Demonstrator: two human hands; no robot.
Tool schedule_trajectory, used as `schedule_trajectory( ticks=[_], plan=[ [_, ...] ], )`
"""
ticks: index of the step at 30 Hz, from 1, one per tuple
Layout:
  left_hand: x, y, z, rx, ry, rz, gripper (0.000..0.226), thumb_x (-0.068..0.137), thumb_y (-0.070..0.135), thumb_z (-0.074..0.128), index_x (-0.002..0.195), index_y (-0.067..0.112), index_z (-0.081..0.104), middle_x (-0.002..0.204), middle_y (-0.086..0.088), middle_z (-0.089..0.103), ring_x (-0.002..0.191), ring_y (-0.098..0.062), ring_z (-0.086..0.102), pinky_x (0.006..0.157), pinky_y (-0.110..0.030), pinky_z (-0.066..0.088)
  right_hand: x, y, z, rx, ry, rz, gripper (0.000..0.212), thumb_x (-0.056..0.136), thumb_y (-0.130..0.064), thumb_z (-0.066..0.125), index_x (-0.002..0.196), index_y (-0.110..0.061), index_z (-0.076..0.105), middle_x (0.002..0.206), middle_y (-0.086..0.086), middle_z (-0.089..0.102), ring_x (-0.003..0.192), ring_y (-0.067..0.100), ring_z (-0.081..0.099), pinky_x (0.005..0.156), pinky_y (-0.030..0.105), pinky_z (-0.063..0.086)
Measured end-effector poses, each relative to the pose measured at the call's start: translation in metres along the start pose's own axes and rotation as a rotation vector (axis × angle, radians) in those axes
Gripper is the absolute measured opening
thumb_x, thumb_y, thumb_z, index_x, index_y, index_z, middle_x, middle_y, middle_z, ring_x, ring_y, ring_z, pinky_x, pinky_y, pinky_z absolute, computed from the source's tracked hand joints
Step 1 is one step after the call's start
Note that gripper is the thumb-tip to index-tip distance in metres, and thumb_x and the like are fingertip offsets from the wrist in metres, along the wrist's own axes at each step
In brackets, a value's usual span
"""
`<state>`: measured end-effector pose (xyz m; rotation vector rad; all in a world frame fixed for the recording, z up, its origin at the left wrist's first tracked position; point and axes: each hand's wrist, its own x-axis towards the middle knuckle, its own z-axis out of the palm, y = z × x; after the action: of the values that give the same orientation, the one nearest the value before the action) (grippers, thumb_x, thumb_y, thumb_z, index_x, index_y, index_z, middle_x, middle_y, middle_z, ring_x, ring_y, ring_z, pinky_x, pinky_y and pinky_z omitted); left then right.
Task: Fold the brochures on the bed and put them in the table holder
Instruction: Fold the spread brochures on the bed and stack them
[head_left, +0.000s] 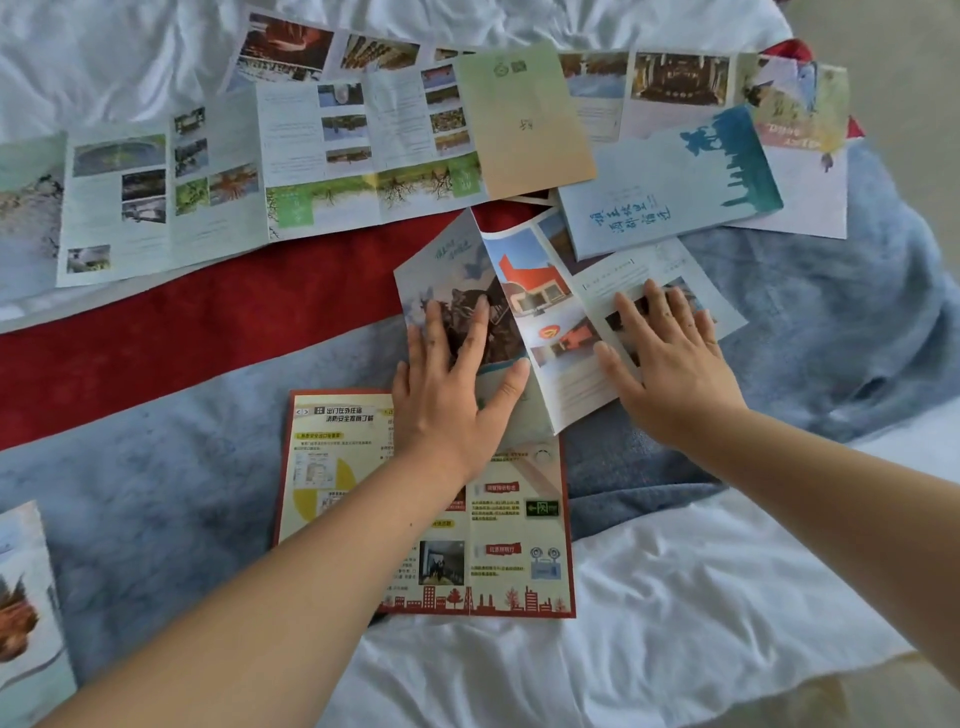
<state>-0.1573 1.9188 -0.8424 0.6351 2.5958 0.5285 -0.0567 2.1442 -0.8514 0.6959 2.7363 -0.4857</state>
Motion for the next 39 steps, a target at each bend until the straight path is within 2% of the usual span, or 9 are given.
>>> schedule_trajectory(
  ticks=[6,10,13,17,20,24,27,33,39],
  plan=[
    [0.000,0.007,0.000,-0.061,0.028,-0.006,0.074,0.088,0.085,0.012,0.150,0.058,-0.018,0.169,0.002,-0.019,0.156,-0.025,-0.017,0.125,-0.056,0.002,-0.004,-0.014,0.010,0.145,-0.054,-0.012,0.066,0.104,-0.061,0.018,0.164,-0.036,0.013,0.173,-0.002,-0.007,0.158,0.021,-0.013,0.128,0.041,-0.007],
    [0.000,0.008,-0.007,-0.091,0.047,0.023,0.074,0.088,0.084,0.013,0.151,0.058,-0.017,0.169,0.005,-0.020,0.156,-0.024,-0.017,0.126,-0.056,0.005,-0.014,-0.030,0.013,0.152,-0.074,-0.081,0.059,0.106,-0.055,0.021,0.163,-0.039,0.017,0.173,-0.003,-0.004,0.158,0.020,-0.012,0.120,0.029,-0.016],
    [-0.002,0.006,-0.012,-0.116,0.052,0.050,0.071,0.090,0.082,0.012,0.150,0.059,-0.017,0.169,0.009,-0.019,0.156,-0.023,-0.018,0.125,-0.058,0.007,-0.021,-0.047,0.015,0.171,-0.109,-0.111,0.061,0.105,-0.052,0.023,0.163,-0.036,0.017,0.173,-0.002,-0.004,0.158,0.020,-0.013,0.120,0.028,-0.016],
    [-0.005,-0.002,-0.019,-0.167,0.097,0.070,0.069,0.091,0.077,0.010,0.153,0.057,-0.012,0.169,0.013,-0.019,0.156,-0.023,-0.017,0.124,-0.059,0.014,-0.028,-0.068,0.018,0.219,-0.169,-0.160,0.066,0.102,-0.045,0.038,0.164,-0.033,0.018,0.173,-0.009,0.002,0.159,0.015,-0.007,0.129,0.041,0.012],
    [-0.008,-0.007,-0.023,-0.209,0.134,0.084,0.070,0.091,0.078,0.006,0.156,0.054,-0.005,0.169,0.012,-0.016,0.157,-0.023,-0.014,0.122,-0.060,0.019,-0.025,-0.065,0.014,0.145,-0.099,-0.139,0.065,0.103,-0.040,0.039,0.164,-0.029,0.020,0.173,-0.008,0.006,0.159,0.013,-0.003,0.124,0.046,0.030],
    [-0.012,-0.009,-0.022,-0.236,0.132,0.105,0.074,0.089,0.081,0.001,0.157,0.052,-0.005,0.169,0.013,-0.015,0.157,-0.020,-0.014,0.124,-0.058,0.015,-0.014,-0.032,0.005,-0.024,-0.053,-0.063,0.065,0.104,-0.046,0.032,0.164,-0.033,0.011,0.173,0.001,-0.008,0.158,0.019,-0.014,0.127,0.039,0.000],
    [-0.008,-0.004,-0.021,-0.251,0.133,0.157,0.074,0.091,0.079,0.002,0.158,0.048,-0.005,0.170,0.011,-0.013,0.157,-0.019,-0.014,0.126,-0.055,0.009,-0.012,-0.011,0.001,-0.046,-0.109,-0.094,0.063,0.106,-0.048,0.023,0.164,-0.036,0.004,0.173,-0.001,-0.009,0.158,0.019,-0.017,0.127,0.038,-0.010],
    [0.001,0.016,-0.012,-0.236,0.107,0.204,0.069,0.093,0.078,0.006,0.155,0.053,-0.010,0.170,0.009,-0.014,0.156,-0.025,-0.017,0.127,-0.050,0.004,-0.023,0.019,-0.016,0.032,-0.149,-0.223,0.076,0.097,-0.071,0.000,0.164,-0.037,0.005,0.170,-0.017,-0.002,0.156,0.006,-0.018,0.128,0.037,-0.009],
    [0.014,0.040,0.020,0.003,-0.019,0.172,0.063,0.099,0.070,0.013,0.151,0.057,-0.019,0.167,0.008,-0.026,0.156,-0.031,-0.015,0.126,-0.054,0.005,-0.015,0.039,-0.034,0.111,-0.075,-0.180,0.079,0.095,-0.074,0.005,0.164,-0.036,0.002,0.171,-0.011,0.002,0.157,0.010,-0.013,0.129,0.037,-0.003]
  ],
)
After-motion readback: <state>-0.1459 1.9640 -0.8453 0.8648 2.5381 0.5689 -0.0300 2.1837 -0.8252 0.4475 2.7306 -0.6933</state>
